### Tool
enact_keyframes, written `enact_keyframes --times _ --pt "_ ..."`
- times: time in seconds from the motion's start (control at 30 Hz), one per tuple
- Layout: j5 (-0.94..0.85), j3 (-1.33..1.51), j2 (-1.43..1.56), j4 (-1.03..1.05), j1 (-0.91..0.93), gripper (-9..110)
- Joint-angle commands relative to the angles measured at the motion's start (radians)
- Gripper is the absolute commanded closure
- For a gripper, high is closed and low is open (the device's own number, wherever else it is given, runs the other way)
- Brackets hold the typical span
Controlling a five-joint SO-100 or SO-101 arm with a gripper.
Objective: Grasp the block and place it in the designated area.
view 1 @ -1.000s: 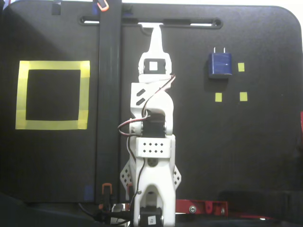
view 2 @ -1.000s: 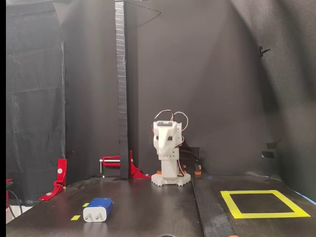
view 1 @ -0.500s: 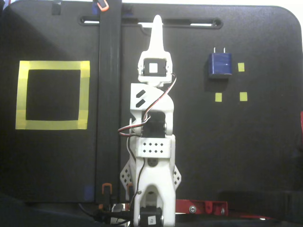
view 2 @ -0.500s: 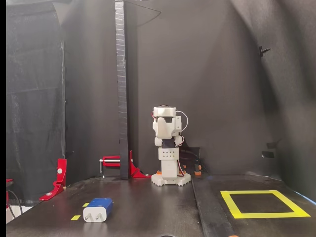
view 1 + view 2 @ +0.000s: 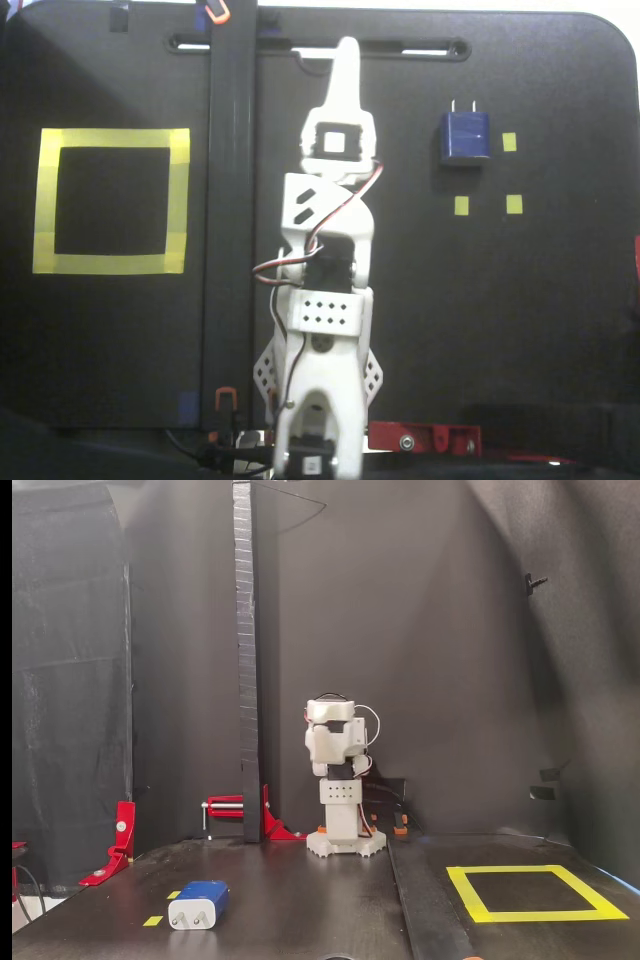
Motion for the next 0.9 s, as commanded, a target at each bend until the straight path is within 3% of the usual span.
enact_keyframes --times 0.0,0.5,0.87 --pt "-0.005 0.005 0.008 0.025 0.069 101" --pt "-0.005 0.005 -0.003 0.023 0.417 101" --pt "-0.005 0.005 -0.005 0.028 0.451 101"
